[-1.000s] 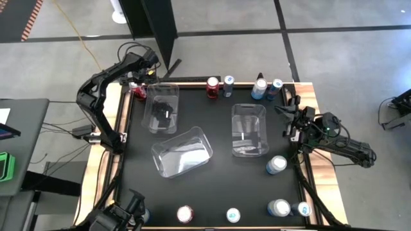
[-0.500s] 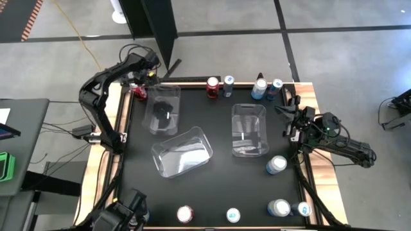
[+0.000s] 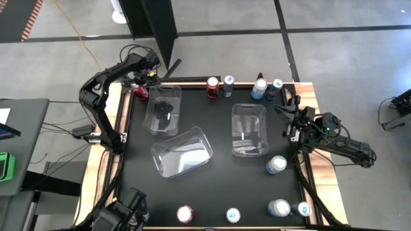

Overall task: Sort soda cans
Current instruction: Put the top left red soda can into the left transparent bin

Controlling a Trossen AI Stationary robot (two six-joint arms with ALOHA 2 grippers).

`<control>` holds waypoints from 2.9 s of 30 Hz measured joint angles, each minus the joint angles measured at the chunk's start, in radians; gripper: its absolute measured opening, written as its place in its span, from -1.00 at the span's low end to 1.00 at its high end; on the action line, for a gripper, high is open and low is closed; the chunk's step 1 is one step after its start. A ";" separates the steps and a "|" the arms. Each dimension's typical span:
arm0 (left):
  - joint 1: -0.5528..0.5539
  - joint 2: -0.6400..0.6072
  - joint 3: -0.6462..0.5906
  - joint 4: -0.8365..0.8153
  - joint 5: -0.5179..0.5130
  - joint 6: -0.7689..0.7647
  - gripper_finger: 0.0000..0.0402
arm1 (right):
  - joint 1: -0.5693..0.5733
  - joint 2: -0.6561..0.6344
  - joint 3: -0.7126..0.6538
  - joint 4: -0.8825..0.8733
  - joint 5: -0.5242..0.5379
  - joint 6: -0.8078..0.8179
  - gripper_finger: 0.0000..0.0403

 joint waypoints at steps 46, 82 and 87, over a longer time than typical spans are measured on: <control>0.024 0.001 0.000 0.048 0.087 0.017 0.76 | 0.001 0.000 0.000 0.000 0.000 0.000 -0.77; 0.026 0.000 0.001 0.033 0.135 0.042 0.59 | 0.001 0.000 0.000 0.000 0.000 -0.008 -0.77; 0.025 0.000 0.002 0.010 0.148 0.050 0.59 | 0.000 0.000 0.000 0.000 0.000 -0.008 -0.77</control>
